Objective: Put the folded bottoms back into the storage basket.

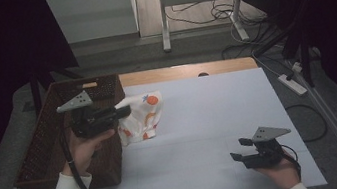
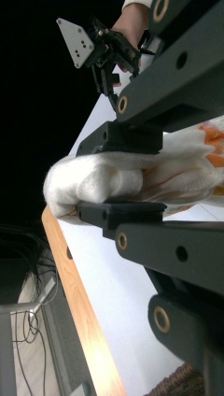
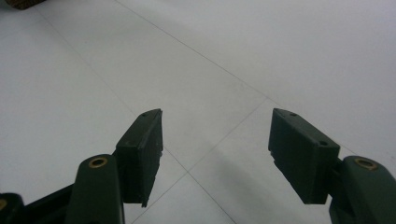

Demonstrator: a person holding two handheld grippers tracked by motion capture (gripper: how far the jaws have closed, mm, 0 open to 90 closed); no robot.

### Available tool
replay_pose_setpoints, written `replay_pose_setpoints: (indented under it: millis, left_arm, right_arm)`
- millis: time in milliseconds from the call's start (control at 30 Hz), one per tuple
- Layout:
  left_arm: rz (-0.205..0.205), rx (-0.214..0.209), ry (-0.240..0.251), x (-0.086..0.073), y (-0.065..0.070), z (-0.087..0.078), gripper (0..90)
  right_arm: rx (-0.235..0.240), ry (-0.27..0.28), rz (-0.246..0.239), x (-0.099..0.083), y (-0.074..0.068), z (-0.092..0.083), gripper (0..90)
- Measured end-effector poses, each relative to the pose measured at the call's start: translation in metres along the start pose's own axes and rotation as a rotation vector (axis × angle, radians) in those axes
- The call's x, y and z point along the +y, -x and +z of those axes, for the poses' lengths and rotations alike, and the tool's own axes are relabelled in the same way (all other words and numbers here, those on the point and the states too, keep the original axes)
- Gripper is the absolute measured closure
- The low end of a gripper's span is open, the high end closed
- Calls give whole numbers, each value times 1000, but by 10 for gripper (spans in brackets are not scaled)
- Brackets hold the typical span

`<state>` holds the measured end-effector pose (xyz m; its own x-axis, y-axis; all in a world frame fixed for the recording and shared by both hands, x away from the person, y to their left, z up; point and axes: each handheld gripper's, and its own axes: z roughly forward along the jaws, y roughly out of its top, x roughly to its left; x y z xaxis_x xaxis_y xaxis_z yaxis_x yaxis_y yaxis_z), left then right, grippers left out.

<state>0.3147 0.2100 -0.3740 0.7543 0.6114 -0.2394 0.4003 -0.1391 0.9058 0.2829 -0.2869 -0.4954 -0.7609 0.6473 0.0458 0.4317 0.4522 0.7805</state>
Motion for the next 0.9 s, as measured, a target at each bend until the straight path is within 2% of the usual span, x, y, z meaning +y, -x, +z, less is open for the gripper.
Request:
replay_pose_setpoints:
  millis: [900]
  left_arm:
    - [-22, 39, 16, -5, -11, -26, 704]
  right_arm:
    - [-1, -1, 0, 0, 0, 1, 352]
